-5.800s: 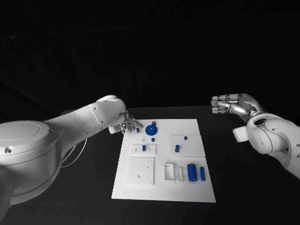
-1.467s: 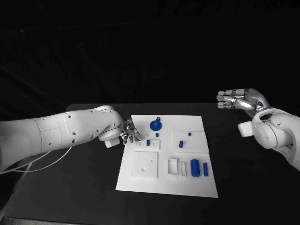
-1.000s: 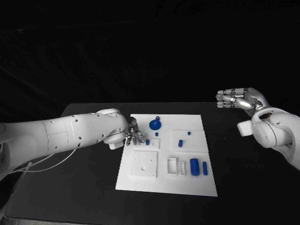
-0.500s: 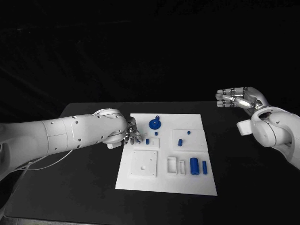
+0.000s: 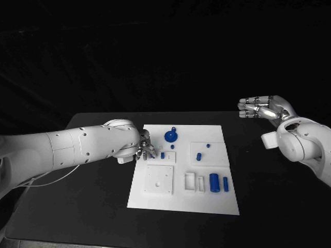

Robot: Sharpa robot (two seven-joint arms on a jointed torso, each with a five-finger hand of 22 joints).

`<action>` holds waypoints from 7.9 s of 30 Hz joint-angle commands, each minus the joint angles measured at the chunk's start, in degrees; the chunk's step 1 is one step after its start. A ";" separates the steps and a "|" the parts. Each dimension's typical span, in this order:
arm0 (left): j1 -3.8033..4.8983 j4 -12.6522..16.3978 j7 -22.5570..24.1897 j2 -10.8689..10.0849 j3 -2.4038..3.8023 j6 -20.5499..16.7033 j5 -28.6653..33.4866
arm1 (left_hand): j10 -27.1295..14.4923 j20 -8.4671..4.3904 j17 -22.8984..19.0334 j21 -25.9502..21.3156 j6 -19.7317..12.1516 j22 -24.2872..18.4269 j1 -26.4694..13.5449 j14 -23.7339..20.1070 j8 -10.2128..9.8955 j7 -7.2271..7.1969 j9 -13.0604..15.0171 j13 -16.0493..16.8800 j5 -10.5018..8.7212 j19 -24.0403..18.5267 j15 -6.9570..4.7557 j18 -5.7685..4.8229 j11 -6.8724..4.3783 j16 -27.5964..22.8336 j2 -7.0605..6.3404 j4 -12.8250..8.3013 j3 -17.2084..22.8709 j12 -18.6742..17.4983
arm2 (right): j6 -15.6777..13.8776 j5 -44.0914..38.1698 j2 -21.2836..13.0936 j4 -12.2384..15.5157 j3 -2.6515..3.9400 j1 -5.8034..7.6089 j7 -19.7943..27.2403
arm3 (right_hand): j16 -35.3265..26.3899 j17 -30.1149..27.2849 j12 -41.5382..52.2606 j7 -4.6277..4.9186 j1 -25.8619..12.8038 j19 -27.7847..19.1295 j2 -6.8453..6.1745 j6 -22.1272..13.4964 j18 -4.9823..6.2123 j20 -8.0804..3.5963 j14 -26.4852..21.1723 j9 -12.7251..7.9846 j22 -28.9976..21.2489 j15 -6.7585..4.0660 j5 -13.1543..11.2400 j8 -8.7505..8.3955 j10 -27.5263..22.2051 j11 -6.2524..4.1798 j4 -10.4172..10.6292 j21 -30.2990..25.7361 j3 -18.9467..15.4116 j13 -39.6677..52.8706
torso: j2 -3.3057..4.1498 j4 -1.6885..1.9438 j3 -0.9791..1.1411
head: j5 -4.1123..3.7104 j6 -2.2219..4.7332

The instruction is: Assemble the parts on the task board

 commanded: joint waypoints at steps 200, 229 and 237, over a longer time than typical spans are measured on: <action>-5.24 -17.91 35.15 12.67 0.35 -15.07 -23.79 | -18.10 6.18 -8.88 -1.64 3.08 1.35 16.89 -3.50 -17.26 4.91 -25.74 -8.14 -0.75 -3.72 6.49 5.14 8.90 -5.88 -10.63 0.44 -0.02 -30.34 | 0.91 -0.77 0.46 0.82 0.03 -0.64 0.63 | -0.19 -0.08 -0.18 0.07 0.02 -0.62 0.06 -0.86 0.53 0.18 -0.58 -0.09 -0.08 0.19 0.35 -0.30 -0.20 0.48 0.10 0.21 -0.06 -0.07 | 0.04 0.02 0.05 | -2.04 1.18; -6.03 -18.76 36.13 12.65 0.38 -16.19 -21.34 | -10.44 4.46 -7.59 2.29 8.98 1.35 16.98 -1.83 -17.19 3.54 -25.56 -8.07 1.88 -3.69 4.76 4.05 6.34 -3.06 -8.42 -0.15 -0.81 -30.30 | 0.94 -0.80 0.63 0.82 0.03 -0.64 0.66 | -0.19 -0.08 -0.18 0.04 0.02 -0.63 0.10 -0.78 0.52 0.16 -0.58 -0.09 -0.08 0.16 0.38 -0.30 -0.20 0.43 0.09 0.21 -0.04 -0.07 | -0.04 0.00 0.04 | -1.93 0.94; -6.03 -18.24 36.46 11.75 0.62 -17.45 -18.71 | -10.49 4.20 -7.07 4.88 8.97 1.30 16.40 -0.46 -17.21 3.52 -25.60 -8.07 1.99 -3.02 4.55 4.25 6.28 -1.56 -8.00 -1.19 -0.71 -30.30 | 0.93 -0.83 0.66 0.75 0.03 -0.64 0.67 | -0.19 -0.08 -0.18 0.04 0.02 -0.63 0.10 -0.78 0.52 0.16 -0.58 -0.09 -0.08 0.16 0.38 -0.30 -0.20 0.43 0.09 0.21 -0.04 -0.07 | -0.04 0.01 0.01 | -1.92 1.03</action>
